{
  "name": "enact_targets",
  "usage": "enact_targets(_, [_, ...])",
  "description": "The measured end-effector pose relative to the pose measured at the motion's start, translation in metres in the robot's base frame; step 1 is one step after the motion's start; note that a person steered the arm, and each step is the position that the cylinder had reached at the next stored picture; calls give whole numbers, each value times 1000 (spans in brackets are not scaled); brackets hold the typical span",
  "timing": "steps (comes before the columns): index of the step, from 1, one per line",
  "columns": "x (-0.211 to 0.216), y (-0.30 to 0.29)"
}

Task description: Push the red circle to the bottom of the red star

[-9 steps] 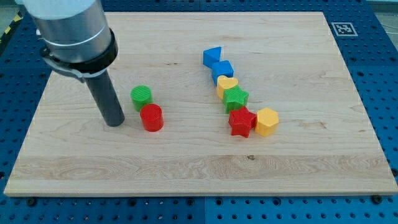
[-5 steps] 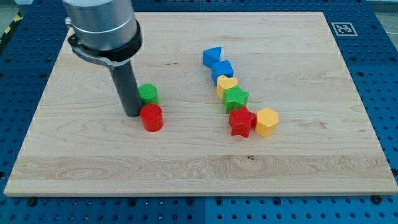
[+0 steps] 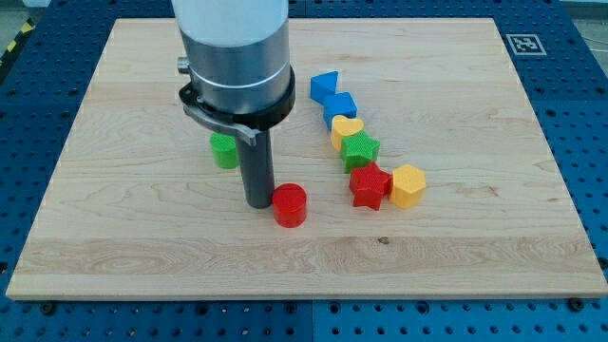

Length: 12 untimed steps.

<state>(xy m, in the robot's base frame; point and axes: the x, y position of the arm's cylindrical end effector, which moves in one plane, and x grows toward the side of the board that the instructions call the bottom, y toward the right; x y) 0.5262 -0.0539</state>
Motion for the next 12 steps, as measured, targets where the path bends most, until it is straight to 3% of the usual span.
enact_targets(6, [15, 3])
enact_targets(12, [25, 46])
